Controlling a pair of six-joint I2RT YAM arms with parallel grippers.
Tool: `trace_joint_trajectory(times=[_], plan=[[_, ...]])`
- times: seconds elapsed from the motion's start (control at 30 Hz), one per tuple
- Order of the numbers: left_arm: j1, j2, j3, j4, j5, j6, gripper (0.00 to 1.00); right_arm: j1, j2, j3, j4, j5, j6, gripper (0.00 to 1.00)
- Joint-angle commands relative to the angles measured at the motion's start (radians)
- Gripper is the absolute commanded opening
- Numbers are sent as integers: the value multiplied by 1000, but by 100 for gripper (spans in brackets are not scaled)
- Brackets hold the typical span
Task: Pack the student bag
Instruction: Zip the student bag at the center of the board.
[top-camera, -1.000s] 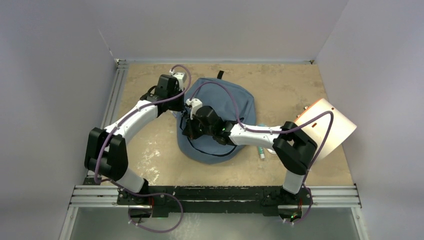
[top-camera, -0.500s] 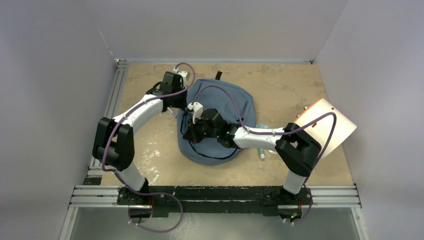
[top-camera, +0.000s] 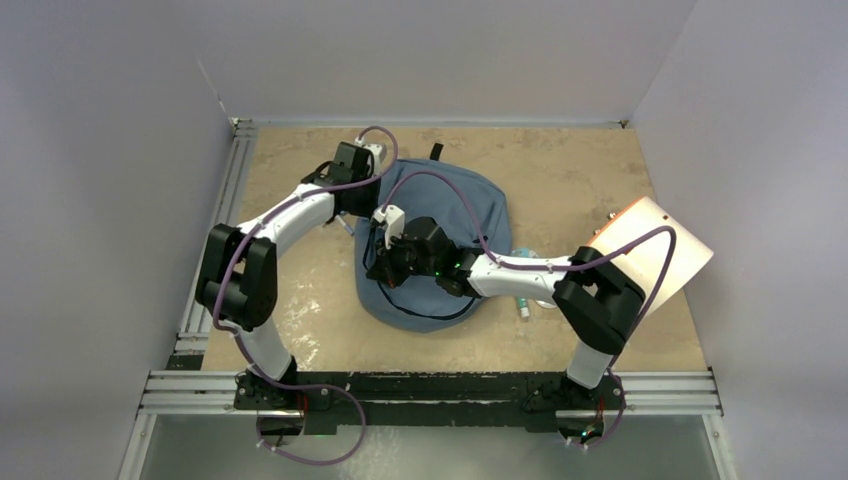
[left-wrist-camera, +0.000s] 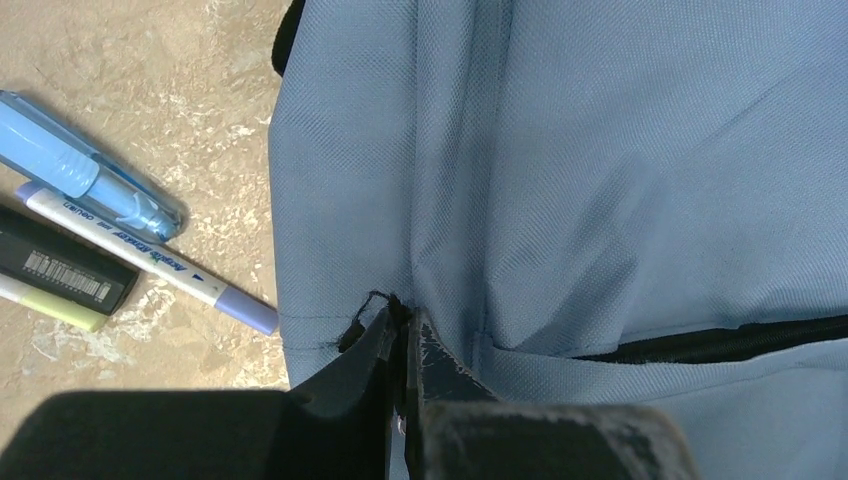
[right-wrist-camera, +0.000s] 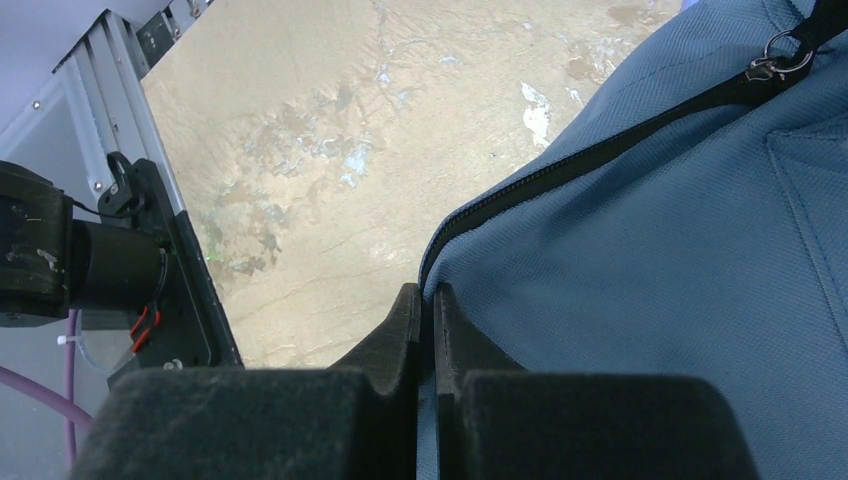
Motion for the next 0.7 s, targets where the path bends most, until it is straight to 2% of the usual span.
trace_joint_trajectory(times=[0.0,0.07,0.17,0.3,0.47,0.57,0.67], plan=[[6,-21,86,147,-11,31,0,45,-62,5,5,-130,20,0],[6,-40,95,135,-3,14,7,45,-62,14,3,-107,31,0],[7,-101,92,120,-19,-18,33,43,-61,26,10,-105,59,0],[26,-228,64,83,-91,-66,53,43,-41,57,26,-93,78,9],[66,-398,-14,-8,-192,-146,64,42,-2,123,25,-88,92,25],[69,-490,-82,-74,-200,-194,66,40,1,173,-21,8,112,38],[68,-583,-175,-127,-170,-244,67,29,-29,183,-65,99,151,43]])
